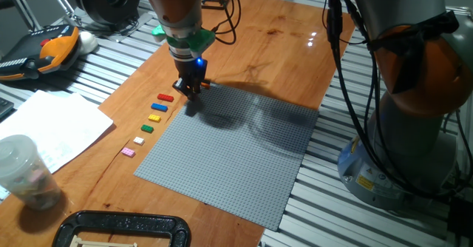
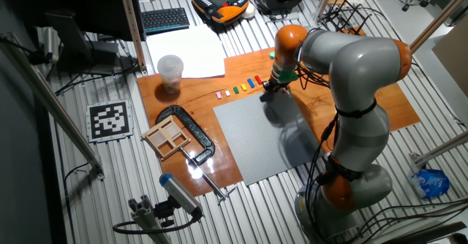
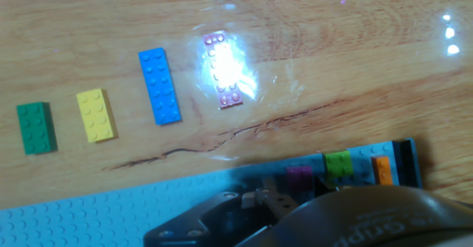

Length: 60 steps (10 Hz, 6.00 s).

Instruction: Build with small Lego blocks

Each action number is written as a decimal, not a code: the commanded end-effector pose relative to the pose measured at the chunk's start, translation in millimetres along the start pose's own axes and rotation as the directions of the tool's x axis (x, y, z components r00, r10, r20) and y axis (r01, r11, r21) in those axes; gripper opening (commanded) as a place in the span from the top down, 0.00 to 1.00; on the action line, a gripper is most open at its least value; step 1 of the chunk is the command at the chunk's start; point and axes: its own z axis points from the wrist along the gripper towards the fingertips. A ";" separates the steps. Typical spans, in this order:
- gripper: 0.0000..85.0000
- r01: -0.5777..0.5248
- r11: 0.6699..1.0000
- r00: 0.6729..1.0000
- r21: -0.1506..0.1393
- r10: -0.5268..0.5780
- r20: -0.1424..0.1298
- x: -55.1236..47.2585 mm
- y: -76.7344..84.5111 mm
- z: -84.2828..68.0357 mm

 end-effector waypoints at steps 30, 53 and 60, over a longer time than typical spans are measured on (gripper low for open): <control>1.00 0.039 0.999 0.999 0.011 -0.039 -0.038 0.7 0.4 -3.3; 0.80 -0.034 0.999 0.999 0.004 0.034 -0.021 -0.6 -0.8 0.9; 0.80 -0.022 1.000 0.999 0.003 0.022 -0.037 -7.1 3.5 -10.2</control>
